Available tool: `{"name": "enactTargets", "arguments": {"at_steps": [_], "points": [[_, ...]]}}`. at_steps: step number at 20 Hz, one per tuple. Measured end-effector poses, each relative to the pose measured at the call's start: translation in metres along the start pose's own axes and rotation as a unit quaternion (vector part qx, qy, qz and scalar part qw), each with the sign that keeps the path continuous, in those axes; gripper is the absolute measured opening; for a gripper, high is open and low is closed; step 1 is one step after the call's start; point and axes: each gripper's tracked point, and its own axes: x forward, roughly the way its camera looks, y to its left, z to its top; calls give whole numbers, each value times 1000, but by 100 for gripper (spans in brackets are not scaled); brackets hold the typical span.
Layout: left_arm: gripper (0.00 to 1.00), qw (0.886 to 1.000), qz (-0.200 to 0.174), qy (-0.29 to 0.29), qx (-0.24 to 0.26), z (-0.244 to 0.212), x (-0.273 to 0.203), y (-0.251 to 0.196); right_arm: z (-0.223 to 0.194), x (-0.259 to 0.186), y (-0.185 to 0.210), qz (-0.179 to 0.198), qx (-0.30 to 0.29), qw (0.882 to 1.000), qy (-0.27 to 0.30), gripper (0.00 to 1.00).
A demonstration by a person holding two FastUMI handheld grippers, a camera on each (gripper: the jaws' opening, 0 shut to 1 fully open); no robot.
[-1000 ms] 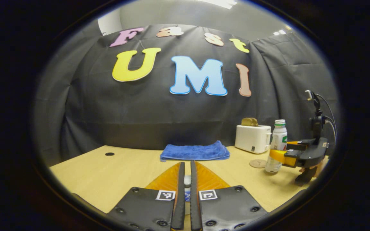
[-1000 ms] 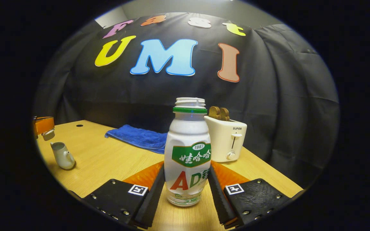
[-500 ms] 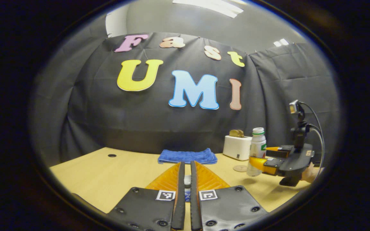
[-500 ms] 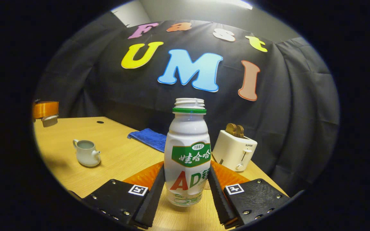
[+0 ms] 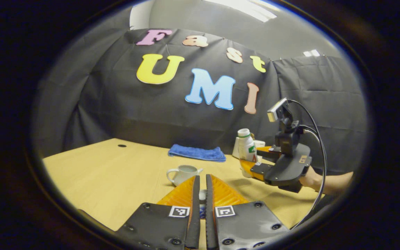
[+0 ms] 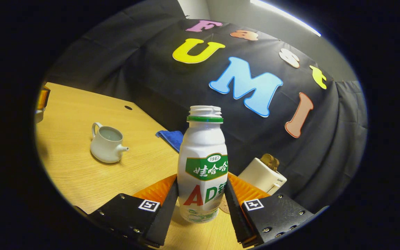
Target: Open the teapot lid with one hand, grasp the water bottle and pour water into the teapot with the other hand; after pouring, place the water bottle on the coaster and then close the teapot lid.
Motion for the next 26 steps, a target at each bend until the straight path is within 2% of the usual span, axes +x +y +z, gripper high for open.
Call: {"name": "enactTargets", "arguments": {"at_steps": [2, 4, 7, 8, 9, 10, 11, 12, 13, 14, 17, 18, 19, 22, 23, 25, 26], "points": [[9, 1000, 1, -6, 10, 5, -6, 3, 4, 4, 10, 7, -17, 1000, 3, 73], [17, 1000, -11, -19, 15, 15, -10, -3, 5, 9, 21, 16, -39, 999, 13, 73], [17, 999, -37, -31, 20, 23, -15, -21, 1, 21, 36, 32, -77, 996, 37, 73], [13, 998, -43, -30, 21, 20, -17, -23, 0, 26, 40, 38, -90, 994, 44, 73], [17, 998, -47, -29, 21, 18, -17, -26, -1, 31, 45, 43, -105, 992, 51, 73], [13, 998, -49, -28, 21, 18, -19, -28, -1, 34, 47, 44, -121, 990, 54, 73], [17, 998, -49, -27, 22, 17, -21, -28, -2, 36, 50, 42, -140, 988, 55, 73], [17, 998, -45, -27, 22, 17, -23, -25, -2, 35, 53, 42, -153, 986, 56, 73], [13, 998, -42, -26, 24, 14, -24, -24, -2, 36, 56, 43, -163, 984, 55, 73], [17, 999, -38, -26, 27, 14, -25, -22, -2, 36, 58, 44, -172, 983, 55, 74], [17, 998, -32, -31, 39, 17, -28, -21, 2, 40, 55, 37, -206, 976, 57, 73], [13, 998, -33, -32, 41, 18, -28, -22, 4, 42, 52, 30, -221, 973, 55, 73], [13, 998, -34, -32, 44, 17, -28, -23, 7, 42, 50, 24, -238, 969, 53, 70], [13, 998, -27, -32, 52, 16, -28, -19, 11, 43, 51, 12, -290, 956, 43, 73], [17, 998, -25, -32, 51, 15, -29, -18, 13, 42, 53, 9, -307, 951, 39, 73], [13, 998, -24, -34, 48, 17, -29, -17, 14, 42, 53, 6, -336, 941, 34, 73], [17, 998, -22, -34, 49, 17, -28, -16, 14, 42, 53, 6, -348, 937, 33, 73]]}}
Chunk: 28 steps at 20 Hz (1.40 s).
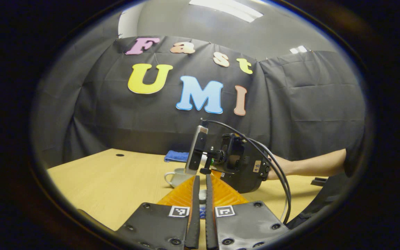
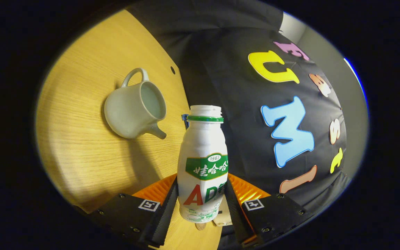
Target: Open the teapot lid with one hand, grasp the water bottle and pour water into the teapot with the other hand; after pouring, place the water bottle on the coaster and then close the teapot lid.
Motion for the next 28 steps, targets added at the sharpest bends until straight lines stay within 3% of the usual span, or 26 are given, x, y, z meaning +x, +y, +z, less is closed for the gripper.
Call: {"name": "enactTargets", "arguments": {"at_steps": [2, 7, 10, 12, 23, 24, 25, 26, 28], "points": [[13, 1000, 4, 0, 4, 0, 0, 2, 2, 1, 1, 0, -22, 1000, -3, 73], [17, 1000, 11, -4, 19, -1, 0, 3, 5, 2, -3, -16, -86, 996, -7, 73], [13, 1000, 10, -2, 20, -1, 0, 3, 6, 2, -6, -23, -107, 994, -10, 73], [17, 1000, 11, -3, 21, -1, 0, 3, 8, 1, -7, -28, -122, 992, -12, 73], [17, 996, 22, -9, 82, -2, -1, -6, 19, 0, -11, -42, -190, 981, -20, 73], [12, 997, 20, -8, 80, -3, 0, -7, 20, 0, -14, -48, -200, 978, -20, 73], [17, 997, 19, -6, 78, -4, 0, -7, 20, 1, -17, -52, -209, 976, -20, 73], [13, 997, 19, -3, 77, -6, 1, -6, 19, 1, -19, -55, -216, 975, -20, 73], [17, 997, 21, 3, 75, -8, 1, -4, 19, 2, -21, -59, -225, 972, -18, 73]]}}
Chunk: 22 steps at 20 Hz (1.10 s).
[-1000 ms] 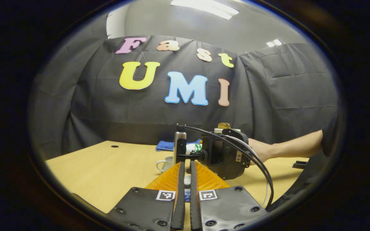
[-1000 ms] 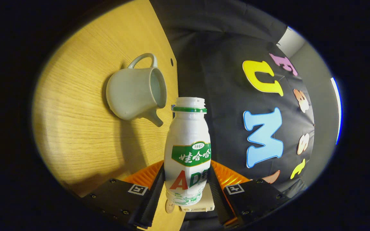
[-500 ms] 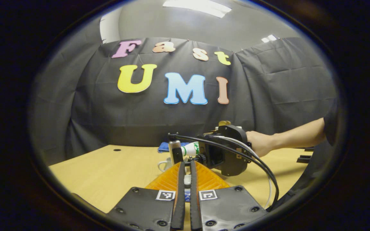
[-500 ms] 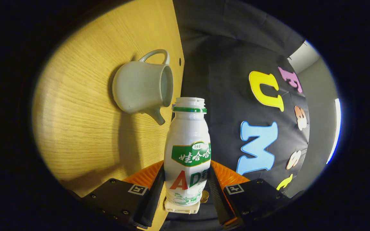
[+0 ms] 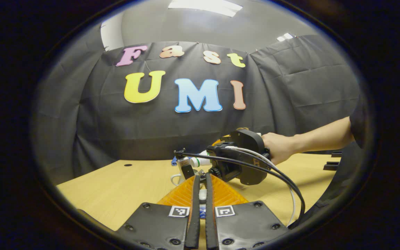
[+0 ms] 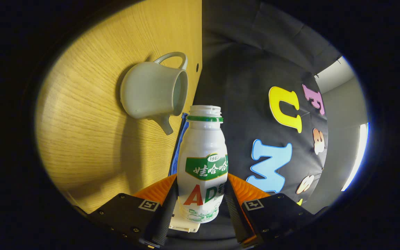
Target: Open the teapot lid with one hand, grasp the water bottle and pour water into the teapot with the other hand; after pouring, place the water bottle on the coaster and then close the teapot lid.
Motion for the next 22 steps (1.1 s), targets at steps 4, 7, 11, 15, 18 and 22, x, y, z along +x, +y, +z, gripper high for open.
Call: {"name": "enactTargets", "arguments": {"at_steps": [4, 7, 11, 15, 18, 22], "points": [[15, 1000, 3, 2, -1, 0, 0, 3, 0, 2, -3, -4, -20, 1000, -1, 73], [17, 1000, 2, 3, -1, -2, -1, 3, 1, 4, -5, -6, -29, 1000, -3, 73], [17, 1000, 1, 5, 3, -2, -1, 1, 2, 5, -10, -13, -38, 999, -6, 73], [17, 1000, 2, 5, 8, -2, -1, 1, 2, 7, -17, -23, -54, 998, -8, 73], [17, 1000, 1, 6, 8, -3, 1, 2, 2, 8, -22, -30, -64, 997, -8, 73], [17, 1000, -1, 8, 9, -4, 1, 0, 2, 10, -30, -40, -76, 996, -9, 73]]}}
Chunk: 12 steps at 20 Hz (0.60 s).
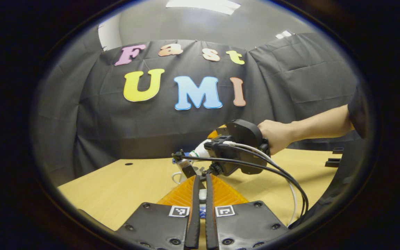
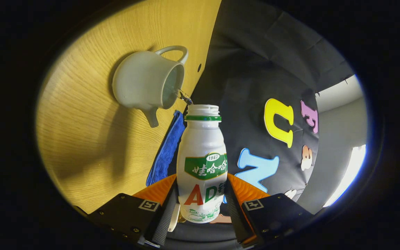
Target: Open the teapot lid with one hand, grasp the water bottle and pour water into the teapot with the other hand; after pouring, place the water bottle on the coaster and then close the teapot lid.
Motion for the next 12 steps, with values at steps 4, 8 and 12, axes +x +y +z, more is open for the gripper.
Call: {"name": "enactTargets", "arguments": {"at_steps": [4, 8, 12], "points": [[13, 1000, 0, 9, 4, -6, 1, -1, 1, 1, -2, -5, -13, 1000, -5, 73], [17, 1000, 0, 13, 6, -7, 2, -1, 3, 1, -6, -14, -32, 999, -9, 73], [13, 1000, 0, 14, 7, -8, 3, -1, 3, 2, -9, -20, -45, 999, -12, 73]]}}
